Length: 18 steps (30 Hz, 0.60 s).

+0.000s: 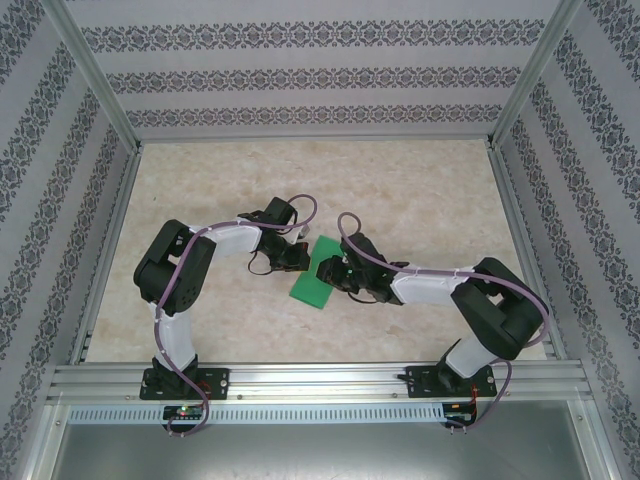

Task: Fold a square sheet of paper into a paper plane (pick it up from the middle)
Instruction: Fold the square sheet of paper in half at the center of the table.

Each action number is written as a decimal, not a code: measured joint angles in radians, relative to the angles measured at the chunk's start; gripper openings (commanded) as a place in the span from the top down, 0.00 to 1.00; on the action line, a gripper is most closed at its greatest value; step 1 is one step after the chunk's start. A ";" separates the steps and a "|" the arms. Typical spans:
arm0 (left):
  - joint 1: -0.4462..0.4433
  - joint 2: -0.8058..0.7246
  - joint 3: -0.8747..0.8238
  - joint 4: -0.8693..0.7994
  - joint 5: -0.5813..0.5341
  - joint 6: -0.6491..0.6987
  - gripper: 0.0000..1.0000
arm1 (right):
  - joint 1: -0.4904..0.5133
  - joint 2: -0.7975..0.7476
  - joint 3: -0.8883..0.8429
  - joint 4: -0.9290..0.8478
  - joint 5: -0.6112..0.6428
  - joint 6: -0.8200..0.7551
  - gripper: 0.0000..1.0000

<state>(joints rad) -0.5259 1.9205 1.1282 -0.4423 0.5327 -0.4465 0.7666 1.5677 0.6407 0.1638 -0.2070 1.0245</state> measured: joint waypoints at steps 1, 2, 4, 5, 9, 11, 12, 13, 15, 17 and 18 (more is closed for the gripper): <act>0.000 0.000 0.000 0.000 -0.001 0.000 1.00 | 0.014 0.002 0.000 0.001 0.003 0.003 0.76; 0.000 0.000 0.000 0.000 -0.002 0.000 1.00 | 0.026 0.008 0.000 -0.001 0.006 0.007 0.77; 0.000 0.000 0.000 0.000 -0.002 0.000 1.00 | 0.047 0.032 0.000 0.000 0.012 0.017 0.77; 0.000 0.000 -0.001 0.000 -0.002 0.000 1.00 | 0.054 0.047 0.000 -0.002 0.015 0.024 0.77; 0.000 0.000 -0.002 0.000 0.000 0.000 1.00 | 0.072 0.077 -0.005 -0.006 0.029 0.050 0.77; 0.000 -0.002 -0.002 -0.001 0.000 -0.001 1.00 | 0.082 0.073 -0.006 -0.012 0.043 0.055 0.76; 0.000 -0.002 -0.003 0.000 0.000 -0.001 1.00 | 0.088 0.067 -0.006 -0.018 0.048 0.056 0.76; 0.000 -0.002 -0.003 0.000 0.000 -0.003 1.00 | 0.098 0.056 -0.006 -0.031 0.055 0.055 0.76; 0.000 -0.002 -0.003 0.000 0.000 -0.004 1.00 | 0.124 0.033 -0.006 -0.045 0.065 0.056 0.76; 0.000 -0.002 -0.003 0.000 0.000 -0.004 1.00 | 0.156 0.015 -0.005 -0.043 0.073 0.055 0.76; 0.000 -0.002 -0.003 0.000 0.001 -0.004 1.00 | 0.170 0.011 -0.005 -0.042 0.076 0.056 0.76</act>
<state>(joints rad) -0.5262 1.9182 1.1252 -0.4427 0.5335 -0.4507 0.9363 1.5787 0.6361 0.1223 -0.1307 1.0801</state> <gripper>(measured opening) 0.052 0.243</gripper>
